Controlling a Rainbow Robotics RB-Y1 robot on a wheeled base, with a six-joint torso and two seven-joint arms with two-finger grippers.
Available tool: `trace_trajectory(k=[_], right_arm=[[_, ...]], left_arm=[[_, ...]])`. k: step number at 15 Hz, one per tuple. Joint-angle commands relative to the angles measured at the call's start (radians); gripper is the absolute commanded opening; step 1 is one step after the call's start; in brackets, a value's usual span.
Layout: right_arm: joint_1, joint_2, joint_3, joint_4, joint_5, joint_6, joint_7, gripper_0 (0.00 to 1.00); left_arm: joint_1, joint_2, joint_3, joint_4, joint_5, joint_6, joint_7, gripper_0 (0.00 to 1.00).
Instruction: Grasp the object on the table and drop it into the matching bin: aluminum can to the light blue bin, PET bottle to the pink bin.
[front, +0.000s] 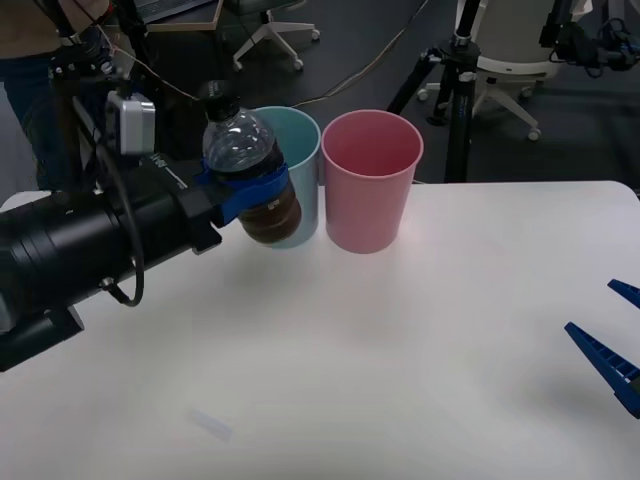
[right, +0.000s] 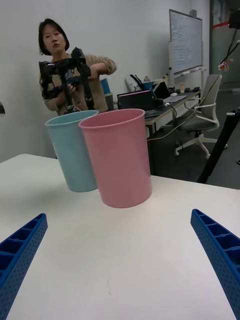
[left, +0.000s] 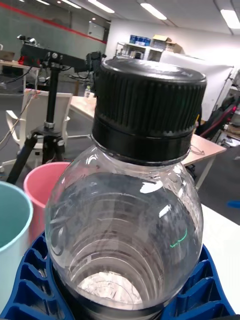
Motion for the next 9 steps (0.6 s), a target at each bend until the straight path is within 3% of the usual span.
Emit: trace_trajectory(k=[1, 3, 9], right_arm=[[0.0, 0.0, 0.0, 0.0, 0.0, 0.0, 0.0, 1.0], [0.0, 0.0, 0.0, 0.0, 0.0, 0.0, 0.0, 1.0], [0.0, 0.0, 0.0, 0.0, 0.0, 0.0, 0.0, 1.0]], left_arm=[[-0.175, 0.0, -0.084, 0.113, -0.005, -0.005, 0.022, 0.0], [-0.313, -0.03, -0.15, 0.228, 0.006, -0.003, 0.024, 0.0], [-0.594, -0.187, -0.211, 0.564, -0.003, -0.005, -0.054, 0.0]])
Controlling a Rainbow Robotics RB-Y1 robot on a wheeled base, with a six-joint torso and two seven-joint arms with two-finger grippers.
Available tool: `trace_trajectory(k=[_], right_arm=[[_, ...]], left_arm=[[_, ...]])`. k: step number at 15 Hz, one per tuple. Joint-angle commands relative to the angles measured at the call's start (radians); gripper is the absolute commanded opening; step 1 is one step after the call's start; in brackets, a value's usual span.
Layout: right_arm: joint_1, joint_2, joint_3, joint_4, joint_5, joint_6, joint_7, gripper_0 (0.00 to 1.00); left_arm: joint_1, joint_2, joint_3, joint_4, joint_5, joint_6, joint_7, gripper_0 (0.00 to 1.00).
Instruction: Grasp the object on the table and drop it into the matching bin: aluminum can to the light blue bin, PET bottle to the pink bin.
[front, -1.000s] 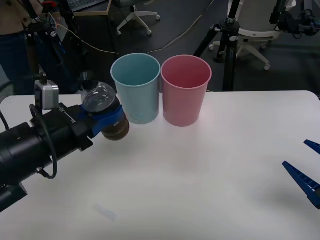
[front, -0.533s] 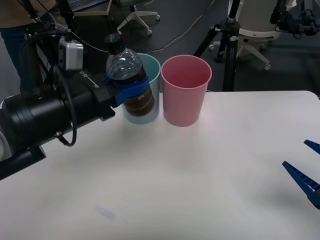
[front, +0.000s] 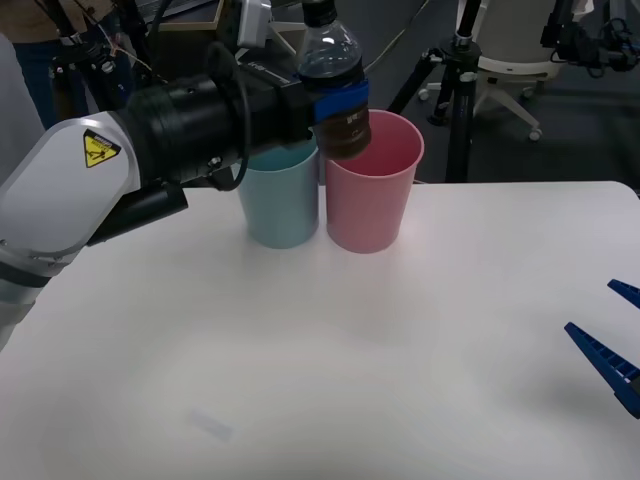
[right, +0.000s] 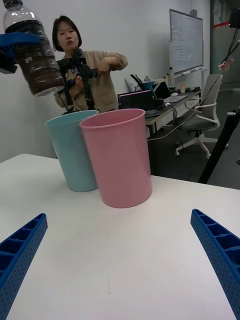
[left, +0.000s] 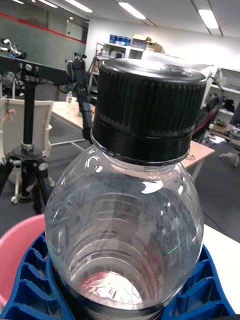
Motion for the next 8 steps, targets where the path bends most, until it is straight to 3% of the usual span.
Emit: trace_trajectory(k=[1, 8], right_arm=[[0.0, 0.0, 0.0, 0.0, 0.0, 0.0, 0.0, 1.0], [0.0, 0.0, 0.0, 0.0, 0.0, 0.0, 0.0, 1.0]], left_arm=[[-0.096, -0.056, -0.016, 0.138, -0.004, 0.0, -0.031, 0.0], [-0.238, -0.166, -0.03, 0.4, -0.084, 0.021, -0.068, 0.0]])
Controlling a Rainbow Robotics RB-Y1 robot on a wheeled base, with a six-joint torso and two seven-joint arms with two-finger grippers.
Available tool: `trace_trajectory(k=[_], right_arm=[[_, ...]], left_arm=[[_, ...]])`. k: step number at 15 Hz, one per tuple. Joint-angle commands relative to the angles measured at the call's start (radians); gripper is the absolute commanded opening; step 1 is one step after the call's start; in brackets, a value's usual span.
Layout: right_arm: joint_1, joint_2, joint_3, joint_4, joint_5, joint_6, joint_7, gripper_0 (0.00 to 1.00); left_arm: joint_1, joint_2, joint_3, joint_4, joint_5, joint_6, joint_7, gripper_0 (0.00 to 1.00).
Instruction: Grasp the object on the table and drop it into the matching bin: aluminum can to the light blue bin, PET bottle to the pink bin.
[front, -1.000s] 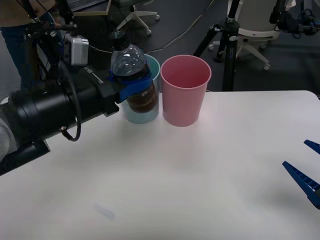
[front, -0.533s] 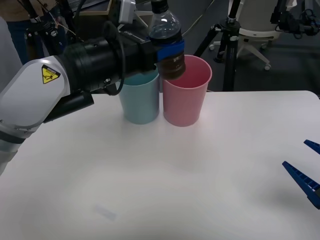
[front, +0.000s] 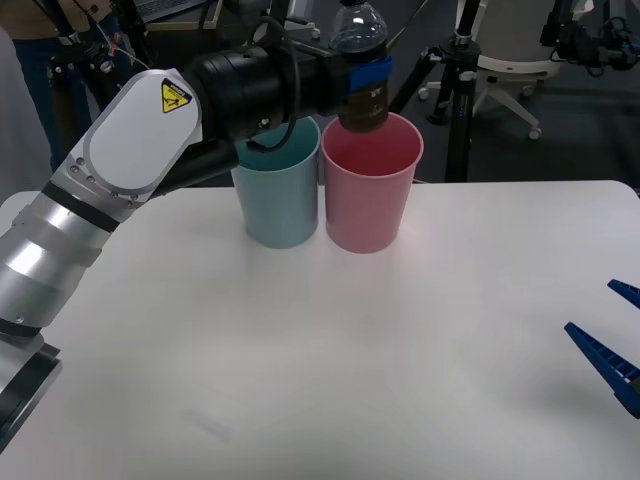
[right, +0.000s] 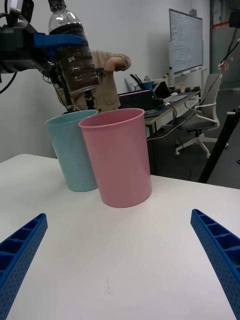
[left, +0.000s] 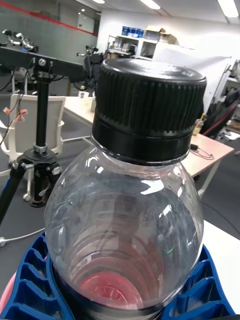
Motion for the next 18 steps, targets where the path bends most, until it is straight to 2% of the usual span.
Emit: trace_trajectory(k=[1, 4, 7, 10, 18], right_arm=[[0.0, 0.0, 0.0, 0.0, 0.0, 0.0, 0.0, 1.0], [0.0, 0.0, 0.0, 0.0, 0.0, 0.0, 0.0, 1.0], [0.0, 0.0, 0.0, 0.0, 0.0, 0.0, 0.0, 1.0], [0.0, 0.0, 0.0, 0.0, 0.0, 0.0, 0.0, 1.0], [0.0, 0.0, 0.0, 0.0, 0.0, 0.0, 0.0, 1.0]], left_arm=[[-0.045, -0.043, 0.001, 0.101, -0.044, 0.027, -0.011, 0.0], [-0.076, -0.088, 0.001, 0.18, -0.065, 0.042, -0.023, 0.0], [-0.076, -0.125, 0.001, 0.203, -0.122, 0.042, -0.025, 0.0], [-0.076, -0.142, 0.001, 0.209, -0.152, 0.042, -0.022, 0.0], [-0.076, -0.169, -0.001, 0.215, -0.166, 0.042, -0.013, 0.01]])
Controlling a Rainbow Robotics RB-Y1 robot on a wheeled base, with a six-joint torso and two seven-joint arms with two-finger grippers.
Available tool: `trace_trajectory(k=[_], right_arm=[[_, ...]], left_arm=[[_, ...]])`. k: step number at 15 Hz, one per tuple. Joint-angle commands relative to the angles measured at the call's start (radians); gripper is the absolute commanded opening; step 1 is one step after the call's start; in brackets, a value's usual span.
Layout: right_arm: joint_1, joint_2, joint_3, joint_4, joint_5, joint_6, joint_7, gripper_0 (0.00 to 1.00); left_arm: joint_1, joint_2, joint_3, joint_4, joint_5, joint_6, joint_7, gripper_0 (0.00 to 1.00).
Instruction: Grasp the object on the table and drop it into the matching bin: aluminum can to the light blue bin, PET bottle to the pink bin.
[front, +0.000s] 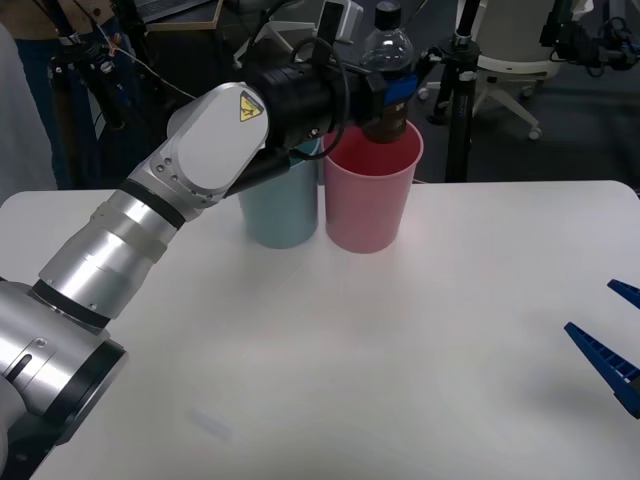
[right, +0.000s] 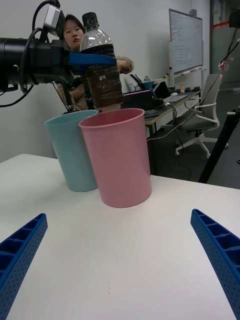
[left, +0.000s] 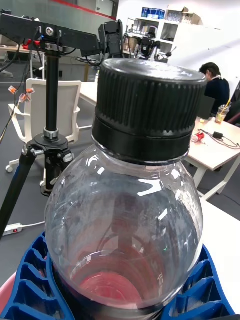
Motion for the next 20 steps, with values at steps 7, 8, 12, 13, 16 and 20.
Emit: trace_trajectory(k=[7, 8, 12, 13, 16, 20], right_arm=[[0.0, 0.0, 0.0, 0.0, 0.0, 0.0, 0.0, 1.0], [0.0, 0.0, 0.0, 0.0, 0.0, 0.0, 0.0, 1.0], [0.0, 0.0, 0.0, 0.0, 0.0, 0.0, 0.0, 1.0], [0.0, 0.0, 0.0, 0.0, 0.0, 0.0, 0.0, 1.0], [0.0, 0.0, 0.0, 0.0, 0.0, 0.0, 0.0, 1.0], [0.0, 0.0, 0.0, 0.0, 0.0, 0.0, 0.0, 1.0]], left_arm=[[0.0, 0.001, -0.001, 0.0, 0.009, 0.0, -0.005, 1.0], [0.0, 0.001, -0.001, 0.0, 0.011, 0.0, -0.005, 1.0], [0.0, -0.002, -0.001, -0.002, 0.017, 0.0, -0.008, 1.0], [0.0, -0.002, -0.001, -0.002, 0.017, 0.0, -0.01, 1.0], [0.0, -0.002, -0.001, -0.002, 0.023, 0.0, -0.01, 1.0], [0.0, 0.013, -0.001, -0.012, 0.075, -0.001, -0.033, 1.0]])
